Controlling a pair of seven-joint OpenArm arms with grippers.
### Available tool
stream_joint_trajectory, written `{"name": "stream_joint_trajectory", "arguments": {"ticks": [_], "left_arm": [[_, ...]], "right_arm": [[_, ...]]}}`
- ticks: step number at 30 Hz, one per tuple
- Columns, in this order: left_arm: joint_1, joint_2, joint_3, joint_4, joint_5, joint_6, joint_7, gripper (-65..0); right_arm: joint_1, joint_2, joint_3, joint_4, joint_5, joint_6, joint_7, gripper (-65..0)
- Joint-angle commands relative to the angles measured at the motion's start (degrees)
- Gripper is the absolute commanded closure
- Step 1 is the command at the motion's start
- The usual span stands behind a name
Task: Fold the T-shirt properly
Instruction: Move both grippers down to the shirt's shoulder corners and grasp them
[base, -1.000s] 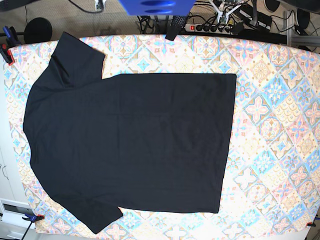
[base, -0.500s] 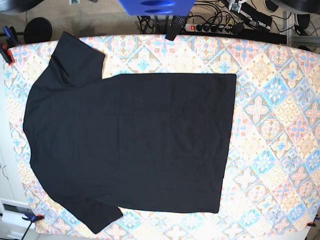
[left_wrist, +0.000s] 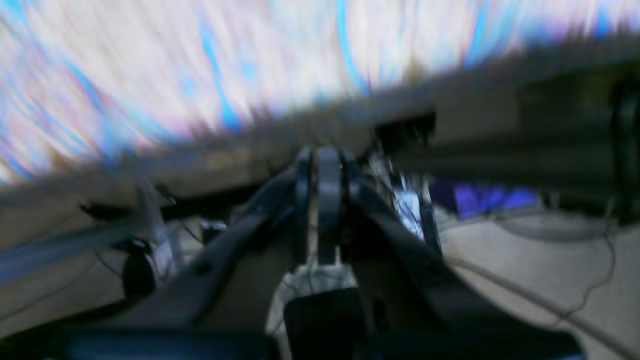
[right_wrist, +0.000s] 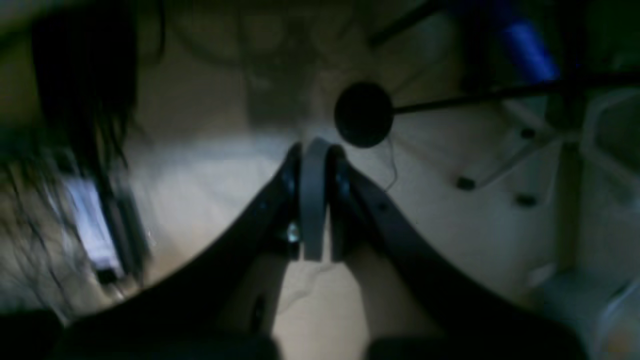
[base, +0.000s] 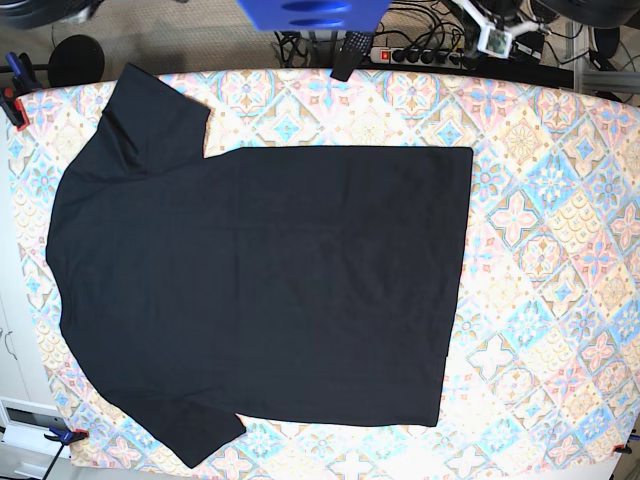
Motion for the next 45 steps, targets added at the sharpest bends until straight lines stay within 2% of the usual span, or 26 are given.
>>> {"name": "stream_joint_trajectory", "arguments": {"ticks": [1, 4, 8, 12, 16, 22, 27, 45], "left_arm": [[1.0, -0.3, -0.6, 2.1, -0.1, 0.1, 0.3, -1.1], [-3.3, -0.3, -0.7, 3.3, -5.0, 0.1, 2.1, -1.1], [-11.2, -0.5, -0.8, 3.3, -18.8, 0.1, 9.6, -1.1], [-18.4, 0.1, -4.9, 3.0, -30.3, 0.0, 17.8, -1.2], [-24.8, 2.5, -9.4, 0.5, -38.3, -0.1, 24.8, -2.0], [-31.8, 5.9, -14.3, -9.8, -48.0, -0.1, 33.0, -15.1], [-33.7, 8.1, -17.0, -15.3, -51.6, -0.2, 33.4, -18.4], [-44.6, 12.3, -16.8, -30.6, -51.9, -0.2, 33.4, -18.5]], "right_arm": [[-2.1, 0.6, 1.0, 2.8, 3.4, -0.1, -0.3, 0.0], [-3.6, 2.0, 1.5, 9.7, 13.9, -0.1, -4.5, 0.0], [-3.5, 5.6, 1.2, 17.0, 22.5, -0.1, -9.9, 0.0], [-3.4, 5.8, 1.2, 21.8, 22.8, -0.1, -15.3, 0.0], [-0.9, 5.8, 1.3, 24.0, 22.8, -0.1, -19.6, 0.0], [3.7, 5.7, 1.3, 24.2, 22.8, -0.1, -21.8, 0.0], [3.9, 5.7, 1.2, 24.2, 22.8, -0.1, -21.8, 0.0], [3.9, 5.7, 1.2, 24.2, 22.9, -0.1, -21.8, 0.0]]}}
